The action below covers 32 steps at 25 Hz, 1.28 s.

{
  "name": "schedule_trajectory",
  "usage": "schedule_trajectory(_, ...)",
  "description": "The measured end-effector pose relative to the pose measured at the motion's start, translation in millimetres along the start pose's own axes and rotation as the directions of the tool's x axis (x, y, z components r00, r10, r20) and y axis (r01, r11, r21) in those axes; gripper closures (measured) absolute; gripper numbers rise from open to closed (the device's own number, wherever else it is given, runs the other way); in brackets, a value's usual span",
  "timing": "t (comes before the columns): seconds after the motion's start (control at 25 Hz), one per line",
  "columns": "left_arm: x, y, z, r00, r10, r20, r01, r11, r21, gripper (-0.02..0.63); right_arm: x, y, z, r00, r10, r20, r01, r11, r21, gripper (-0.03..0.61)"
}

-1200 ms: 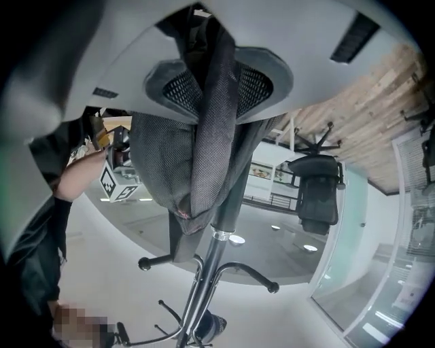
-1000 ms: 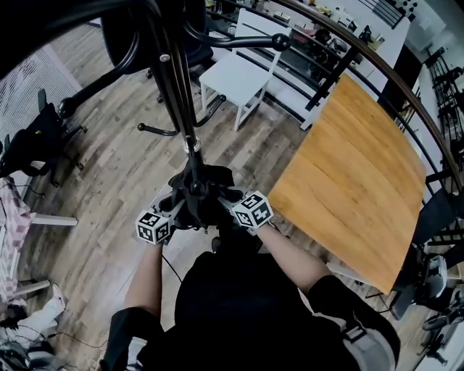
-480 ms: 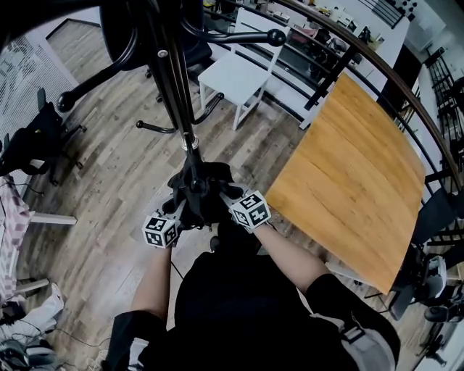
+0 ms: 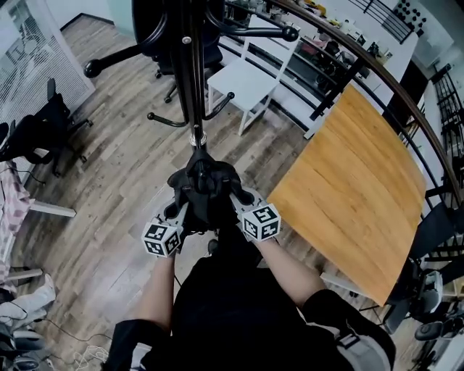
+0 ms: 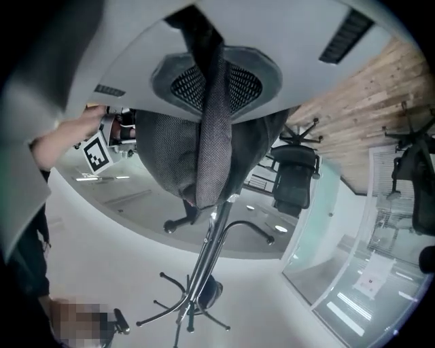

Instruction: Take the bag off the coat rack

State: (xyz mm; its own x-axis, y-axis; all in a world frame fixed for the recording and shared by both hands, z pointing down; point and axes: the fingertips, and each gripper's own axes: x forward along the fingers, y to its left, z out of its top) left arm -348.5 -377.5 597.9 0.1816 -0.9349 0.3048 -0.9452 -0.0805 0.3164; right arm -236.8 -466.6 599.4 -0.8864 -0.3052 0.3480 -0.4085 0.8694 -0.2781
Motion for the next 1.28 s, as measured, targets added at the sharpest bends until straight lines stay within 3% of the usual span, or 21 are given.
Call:
schedule_trajectory(0.28,-28.3,-28.3,37.1,0.997,0.019,0.080,-0.024,0.998,0.066,0.566,-37.2,24.0,32.7,0.995,0.031,0.099,-0.032,0.999,0.008,0.529)
schedule_trajectory(0.76,-85.3,-103.8,53.5,0.987,0.074,0.145,-0.088,0.992,0.092,0.568,-117.2,58.3,52.9,0.979,0.127,0.158,-0.123,0.992,-0.033,0.529)
schedule_trajectory(1.04,-123.2,-157.6,44.6,0.982,0.108,0.157,-0.124,0.988,0.096,0.568,-178.1,83.8,47.0,0.969,0.187,0.163,-0.168,0.978,-0.123,0.531)
schedule_trajectory(1.28,-156.1,-204.1,22.6,0.987,0.057,0.148,-0.066,0.997,0.051,0.568,-229.1,104.9,29.2,0.958,0.243,0.153,-0.223,0.965,-0.140,0.531)
